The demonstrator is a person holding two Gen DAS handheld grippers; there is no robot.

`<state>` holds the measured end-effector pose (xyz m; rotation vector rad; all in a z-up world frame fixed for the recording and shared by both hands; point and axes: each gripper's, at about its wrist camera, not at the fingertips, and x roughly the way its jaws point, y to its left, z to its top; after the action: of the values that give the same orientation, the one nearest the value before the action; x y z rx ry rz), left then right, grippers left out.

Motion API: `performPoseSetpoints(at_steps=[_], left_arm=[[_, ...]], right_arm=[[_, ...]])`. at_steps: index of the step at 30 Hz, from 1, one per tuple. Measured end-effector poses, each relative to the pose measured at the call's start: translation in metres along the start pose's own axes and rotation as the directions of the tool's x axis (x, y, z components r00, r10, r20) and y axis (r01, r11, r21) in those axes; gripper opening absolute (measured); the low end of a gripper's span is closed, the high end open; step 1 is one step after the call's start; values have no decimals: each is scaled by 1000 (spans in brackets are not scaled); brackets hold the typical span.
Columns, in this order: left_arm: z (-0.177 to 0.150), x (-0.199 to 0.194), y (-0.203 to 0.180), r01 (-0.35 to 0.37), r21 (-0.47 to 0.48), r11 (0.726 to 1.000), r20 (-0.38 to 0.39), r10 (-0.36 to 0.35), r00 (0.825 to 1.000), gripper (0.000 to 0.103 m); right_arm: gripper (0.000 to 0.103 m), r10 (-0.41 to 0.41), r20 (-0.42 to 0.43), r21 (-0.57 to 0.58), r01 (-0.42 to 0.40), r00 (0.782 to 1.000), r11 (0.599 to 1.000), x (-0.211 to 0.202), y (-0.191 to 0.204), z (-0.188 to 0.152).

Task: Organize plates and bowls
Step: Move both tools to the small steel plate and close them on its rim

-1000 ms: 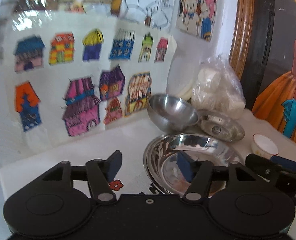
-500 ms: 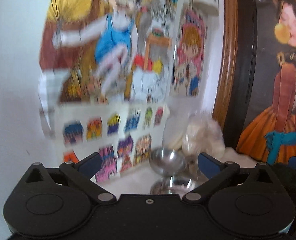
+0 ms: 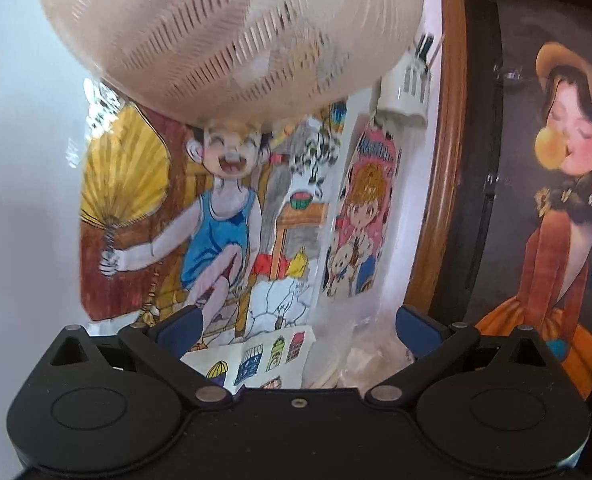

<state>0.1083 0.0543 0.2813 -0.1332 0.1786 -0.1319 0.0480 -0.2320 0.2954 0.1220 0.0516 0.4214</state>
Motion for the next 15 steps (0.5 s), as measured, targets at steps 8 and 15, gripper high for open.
performPoseSetpoints(at_steps=[8, 15], left_arm=[[-46, 104, 7, -54, 64, 997, -147, 63, 987, 102], [-102, 194, 17, -69, 88, 994, -276, 91, 957, 102]], right_arm=[[103, -59, -187, -39, 53, 981, 998, 99, -45, -66], [103, -99, -313, -22, 97, 945, 995, 184, -107, -150]])
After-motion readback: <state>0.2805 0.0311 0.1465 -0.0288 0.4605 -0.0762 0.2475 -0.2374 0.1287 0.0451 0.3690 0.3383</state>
